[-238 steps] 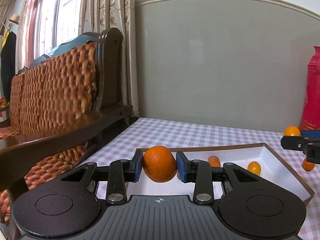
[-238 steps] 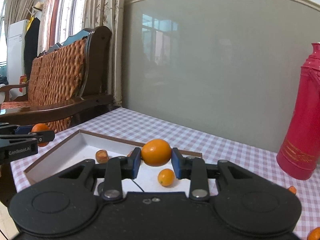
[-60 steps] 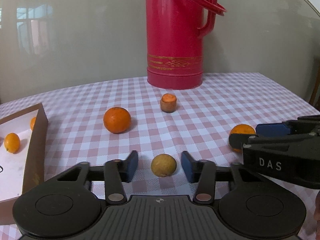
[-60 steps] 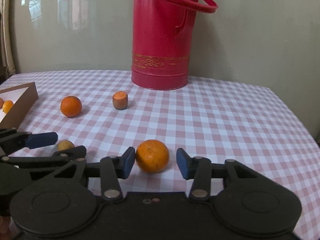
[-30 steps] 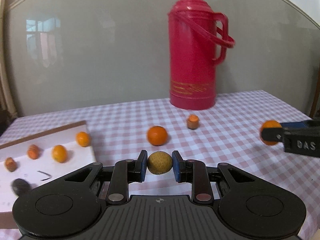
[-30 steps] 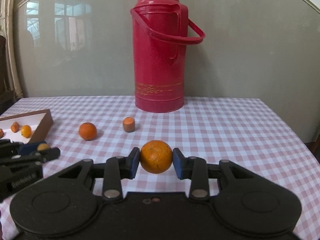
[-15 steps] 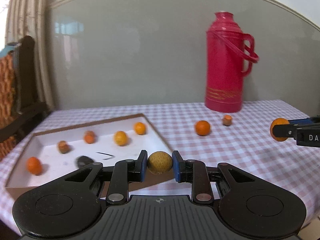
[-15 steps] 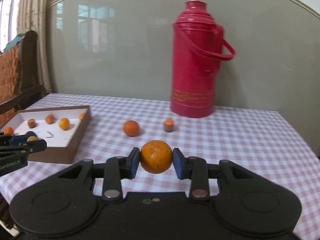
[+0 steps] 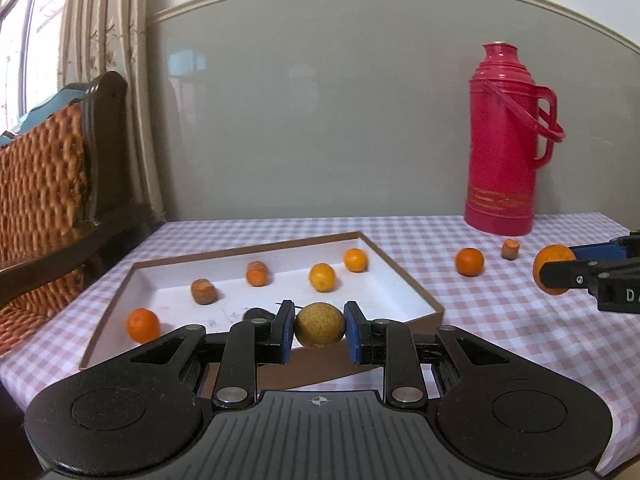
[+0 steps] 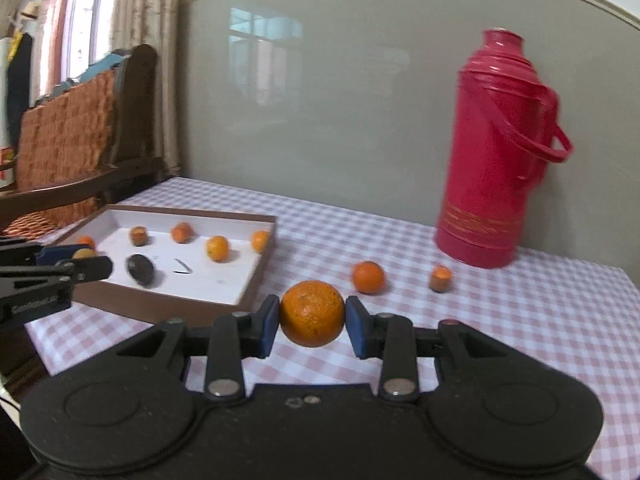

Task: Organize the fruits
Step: 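Carry the greenish-brown fruit and orange in both tools toward the tray, then hold both fruits in the closed tools above the tray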

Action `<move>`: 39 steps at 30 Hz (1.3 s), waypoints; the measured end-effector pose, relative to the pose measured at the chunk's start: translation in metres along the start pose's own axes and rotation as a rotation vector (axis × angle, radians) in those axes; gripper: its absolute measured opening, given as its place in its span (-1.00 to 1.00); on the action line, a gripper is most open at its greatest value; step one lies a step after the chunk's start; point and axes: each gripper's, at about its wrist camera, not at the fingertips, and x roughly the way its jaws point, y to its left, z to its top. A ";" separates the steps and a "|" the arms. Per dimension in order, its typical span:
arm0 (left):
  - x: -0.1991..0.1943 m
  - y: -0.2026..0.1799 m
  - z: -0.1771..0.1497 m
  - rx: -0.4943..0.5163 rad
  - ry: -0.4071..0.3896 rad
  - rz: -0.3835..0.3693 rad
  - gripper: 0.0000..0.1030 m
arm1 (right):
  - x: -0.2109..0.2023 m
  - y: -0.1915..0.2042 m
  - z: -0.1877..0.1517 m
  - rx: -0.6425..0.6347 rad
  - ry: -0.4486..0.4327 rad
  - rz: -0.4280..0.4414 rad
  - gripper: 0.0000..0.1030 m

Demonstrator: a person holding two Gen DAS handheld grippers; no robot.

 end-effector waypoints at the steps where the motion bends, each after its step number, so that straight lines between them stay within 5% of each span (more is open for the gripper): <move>1: 0.000 0.002 -0.001 -0.001 0.003 0.004 -0.48 | 0.000 0.003 0.000 -0.011 0.000 0.010 -0.47; 39: 0.001 0.079 -0.007 -0.085 0.015 0.186 -0.48 | 0.031 0.074 0.027 -0.071 -0.069 0.185 -0.47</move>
